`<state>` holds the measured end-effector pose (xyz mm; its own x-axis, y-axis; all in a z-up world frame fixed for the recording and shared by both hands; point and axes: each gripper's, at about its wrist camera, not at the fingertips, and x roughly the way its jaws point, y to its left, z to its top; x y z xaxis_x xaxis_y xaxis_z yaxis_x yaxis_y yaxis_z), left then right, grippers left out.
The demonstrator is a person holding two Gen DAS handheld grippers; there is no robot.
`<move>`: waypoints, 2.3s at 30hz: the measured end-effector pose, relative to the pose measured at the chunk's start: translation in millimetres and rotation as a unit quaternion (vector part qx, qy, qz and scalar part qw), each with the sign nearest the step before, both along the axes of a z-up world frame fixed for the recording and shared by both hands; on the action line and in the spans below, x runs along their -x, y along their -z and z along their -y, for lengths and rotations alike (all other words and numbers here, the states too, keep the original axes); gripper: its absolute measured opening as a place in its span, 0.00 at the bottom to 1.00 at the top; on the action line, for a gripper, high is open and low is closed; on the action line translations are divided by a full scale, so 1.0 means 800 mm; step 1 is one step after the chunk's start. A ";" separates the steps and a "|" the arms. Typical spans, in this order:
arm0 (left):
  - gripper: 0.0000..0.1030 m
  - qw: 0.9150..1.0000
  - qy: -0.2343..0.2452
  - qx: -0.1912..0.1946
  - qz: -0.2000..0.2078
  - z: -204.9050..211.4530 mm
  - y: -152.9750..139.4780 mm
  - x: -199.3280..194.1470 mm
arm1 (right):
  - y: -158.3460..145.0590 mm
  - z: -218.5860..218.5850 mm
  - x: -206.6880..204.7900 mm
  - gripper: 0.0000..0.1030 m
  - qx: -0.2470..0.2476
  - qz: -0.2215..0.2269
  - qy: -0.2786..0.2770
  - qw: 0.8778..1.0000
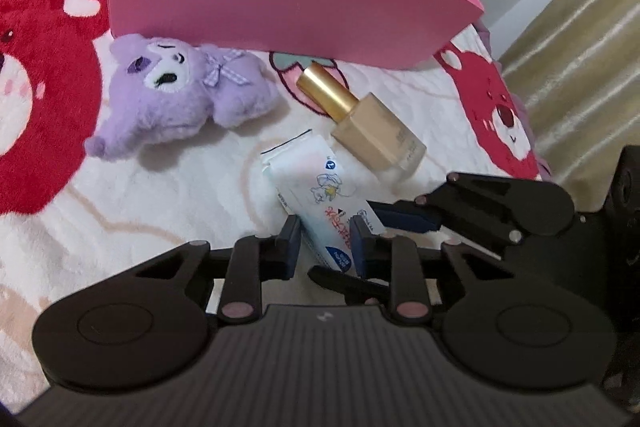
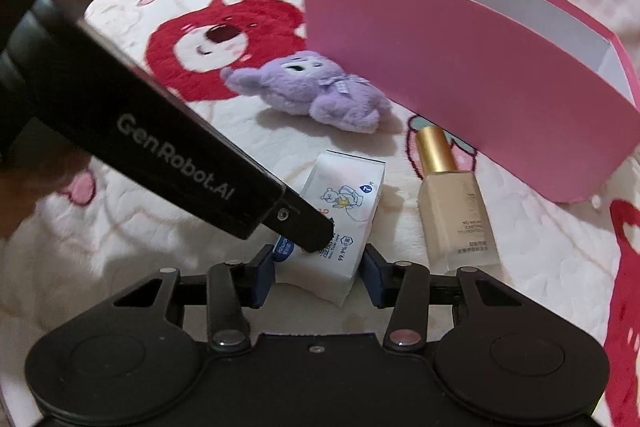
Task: Organize objects
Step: 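Close the left gripper on the white tissue pack and lift it, then carry the tissue pack with the left gripper toward the pink box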
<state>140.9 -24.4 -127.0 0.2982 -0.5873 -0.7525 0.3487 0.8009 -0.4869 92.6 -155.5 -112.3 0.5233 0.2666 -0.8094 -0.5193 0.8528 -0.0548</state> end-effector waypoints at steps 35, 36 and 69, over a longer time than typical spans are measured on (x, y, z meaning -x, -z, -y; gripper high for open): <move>0.29 0.998 -0.037 0.032 -0.029 0.003 0.018 -0.020 | 0.019 0.023 -0.003 0.87 -0.089 -0.025 0.194 0.977; 0.29 0.999 -0.035 0.031 -0.028 0.003 0.015 -0.018 | 0.016 0.022 -0.002 0.87 -0.085 -0.024 0.193 0.977; 0.29 0.998 0.003 0.013 0.058 -0.011 -0.149 0.022 | -0.132 0.016 0.016 0.80 -0.070 0.083 0.094 0.990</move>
<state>123.5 -15.2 -7.9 0.3797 -0.6079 -0.6973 0.4086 0.7865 -0.4631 80.0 -168.0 -7.1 0.6966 0.2548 -0.6707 -0.3444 0.9388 -0.0010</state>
